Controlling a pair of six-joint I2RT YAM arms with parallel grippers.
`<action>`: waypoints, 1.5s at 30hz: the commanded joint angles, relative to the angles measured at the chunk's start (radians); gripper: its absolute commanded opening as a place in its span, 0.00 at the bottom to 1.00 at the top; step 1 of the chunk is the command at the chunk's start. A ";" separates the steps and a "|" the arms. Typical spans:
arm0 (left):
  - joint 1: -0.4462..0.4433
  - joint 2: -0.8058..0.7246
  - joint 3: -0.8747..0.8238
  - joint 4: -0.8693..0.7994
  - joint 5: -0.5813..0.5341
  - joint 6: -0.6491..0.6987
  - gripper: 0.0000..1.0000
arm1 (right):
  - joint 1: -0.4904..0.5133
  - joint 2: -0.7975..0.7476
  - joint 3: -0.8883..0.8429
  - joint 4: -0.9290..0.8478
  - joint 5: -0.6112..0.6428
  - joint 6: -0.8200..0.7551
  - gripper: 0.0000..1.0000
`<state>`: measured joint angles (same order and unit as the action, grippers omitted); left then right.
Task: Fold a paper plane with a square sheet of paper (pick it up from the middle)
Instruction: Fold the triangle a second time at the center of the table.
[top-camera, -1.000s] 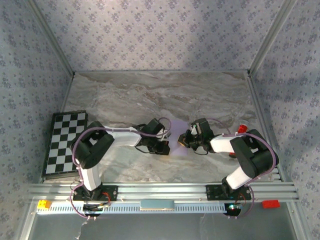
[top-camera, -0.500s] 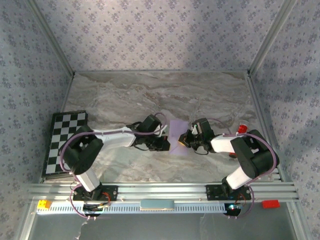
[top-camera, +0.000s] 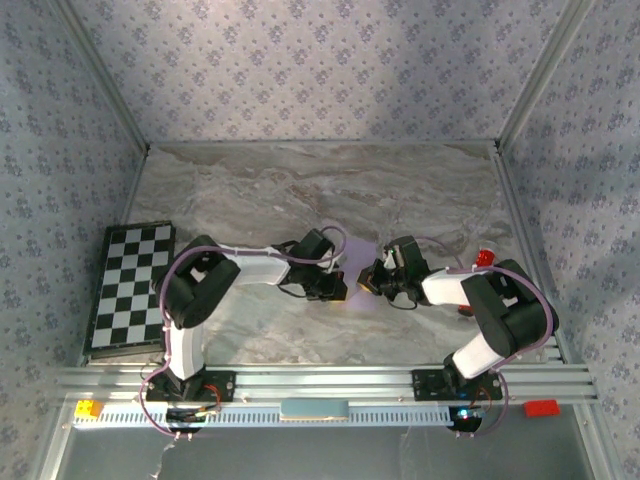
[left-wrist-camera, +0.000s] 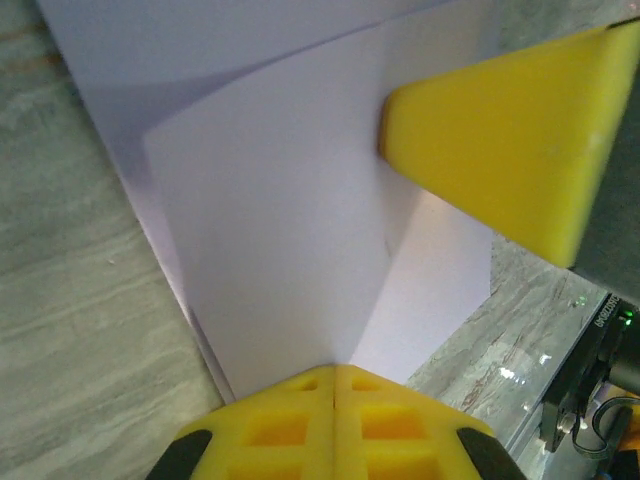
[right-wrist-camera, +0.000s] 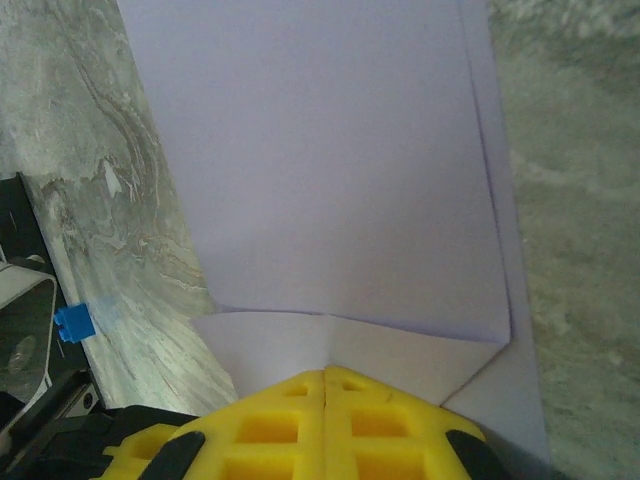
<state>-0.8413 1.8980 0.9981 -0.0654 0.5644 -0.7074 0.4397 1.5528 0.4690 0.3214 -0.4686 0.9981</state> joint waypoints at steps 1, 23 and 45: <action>0.000 -0.011 -0.067 -0.048 -0.020 0.025 0.00 | -0.014 0.003 -0.006 -0.107 0.035 -0.038 0.00; -0.010 -0.011 -0.076 -0.065 -0.061 0.006 0.00 | 0.023 0.048 0.056 -0.109 -0.033 -0.116 0.00; -0.030 0.000 -0.073 -0.058 -0.058 -0.016 0.00 | -0.118 -0.167 0.013 -0.097 -0.076 -0.095 0.03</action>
<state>-0.8478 1.8622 0.9382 -0.0212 0.5552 -0.7162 0.2802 1.4334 0.4995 0.2222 -0.5598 0.8978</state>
